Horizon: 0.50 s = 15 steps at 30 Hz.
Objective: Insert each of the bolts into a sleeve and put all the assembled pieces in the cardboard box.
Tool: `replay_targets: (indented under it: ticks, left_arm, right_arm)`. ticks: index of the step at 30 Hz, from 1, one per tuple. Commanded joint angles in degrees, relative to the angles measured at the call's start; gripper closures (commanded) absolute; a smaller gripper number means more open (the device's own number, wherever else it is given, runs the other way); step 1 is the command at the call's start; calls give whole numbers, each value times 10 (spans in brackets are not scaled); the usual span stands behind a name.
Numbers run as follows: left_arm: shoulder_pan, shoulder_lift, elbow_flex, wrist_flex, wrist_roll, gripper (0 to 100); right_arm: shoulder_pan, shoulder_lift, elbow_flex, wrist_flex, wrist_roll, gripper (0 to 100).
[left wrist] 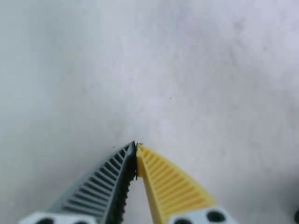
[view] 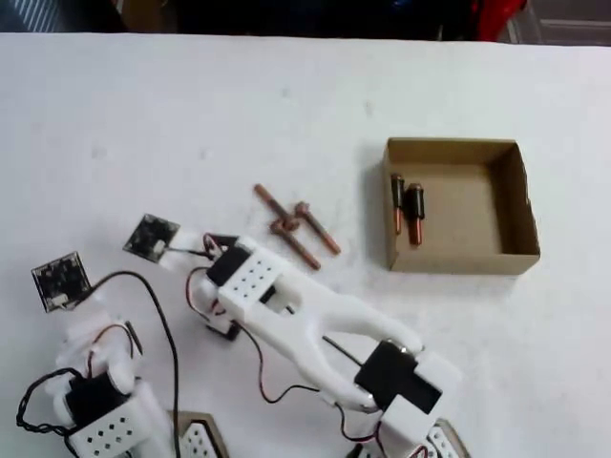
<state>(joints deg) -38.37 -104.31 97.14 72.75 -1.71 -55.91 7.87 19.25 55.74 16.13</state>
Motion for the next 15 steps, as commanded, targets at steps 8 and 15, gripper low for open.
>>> replay_targets:
  ticks: [8,15]
  left_arm:
    - [-7,-5,-2,7,-5,978]
    - [-7,-5,-2,8,-5,978]
  right_arm:
    - [-3,-3,33,-52,-5,861]
    - [-2,11,34,-58,-5,861]
